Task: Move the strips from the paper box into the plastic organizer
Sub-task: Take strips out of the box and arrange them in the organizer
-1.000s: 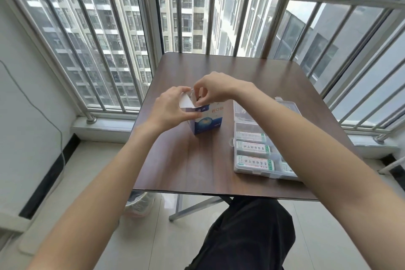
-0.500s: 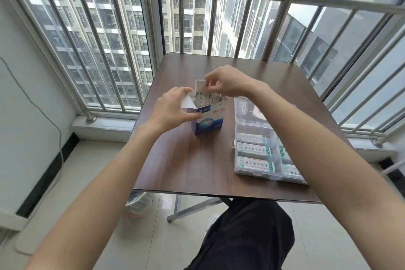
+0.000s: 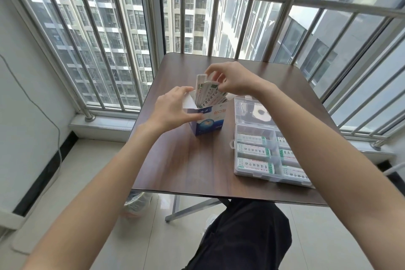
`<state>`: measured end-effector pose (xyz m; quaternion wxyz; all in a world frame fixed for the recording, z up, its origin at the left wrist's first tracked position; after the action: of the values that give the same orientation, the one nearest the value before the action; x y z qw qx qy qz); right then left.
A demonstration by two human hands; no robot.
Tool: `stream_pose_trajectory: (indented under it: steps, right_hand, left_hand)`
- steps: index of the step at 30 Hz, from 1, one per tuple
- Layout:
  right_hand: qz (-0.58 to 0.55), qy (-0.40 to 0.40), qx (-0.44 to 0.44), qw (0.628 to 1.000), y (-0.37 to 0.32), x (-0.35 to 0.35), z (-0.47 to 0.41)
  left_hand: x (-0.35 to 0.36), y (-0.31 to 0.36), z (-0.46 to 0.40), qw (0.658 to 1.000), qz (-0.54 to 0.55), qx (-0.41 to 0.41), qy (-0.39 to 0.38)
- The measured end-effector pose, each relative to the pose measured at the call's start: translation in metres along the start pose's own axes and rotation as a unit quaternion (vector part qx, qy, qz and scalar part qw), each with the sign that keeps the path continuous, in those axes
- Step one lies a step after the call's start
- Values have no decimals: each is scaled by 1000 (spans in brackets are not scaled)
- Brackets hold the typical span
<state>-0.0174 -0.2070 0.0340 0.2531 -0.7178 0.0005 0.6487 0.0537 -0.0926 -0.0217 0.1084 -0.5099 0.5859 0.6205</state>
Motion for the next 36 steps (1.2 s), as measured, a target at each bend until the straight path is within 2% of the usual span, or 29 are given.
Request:
stream_pose_trajectory:
  steps: [5, 8, 13, 17, 22, 30, 36]
  right_hand:
    - [-19, -7, -9, 1000, 0, 8, 3]
    - [-26, 16, -13, 999, 1, 8, 4]
    - [-7, 45, -1, 999, 11, 12, 5]
    - [1, 106, -33, 994, 9, 7, 1]
    - [-40, 152, 2, 988, 27, -8, 5]
    - [-47, 70, -14, 996, 13, 12, -3]
    - [-12, 53, -43, 998, 0, 17, -9]
  left_hand:
    - [-20, 21, -8, 990, 106, 55, 81]
    - [-22, 29, -13, 990, 88, 66, 89]
    - [-19, 19, -18, 991, 84, 32, 100]
    - [-24, 20, -16, 988, 14, 70, 136]
    - [-23, 7, -21, 992, -49, 43, 106]
    - [-16, 6, -27, 996, -10, 27, 84]
    - [-22, 5, -24, 993, 34, 34, 106]
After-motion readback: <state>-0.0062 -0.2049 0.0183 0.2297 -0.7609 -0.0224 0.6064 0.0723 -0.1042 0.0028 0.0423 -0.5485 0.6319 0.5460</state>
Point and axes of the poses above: each hand's wrist, its own z-axis away from the middle knuckle, its own x-axis out of the palm, y = z × x, the point moved 9 cm from there along -z, towards the middle knuckle, and after that the axes turned 5 degrees about z, right-handed, at the moved point
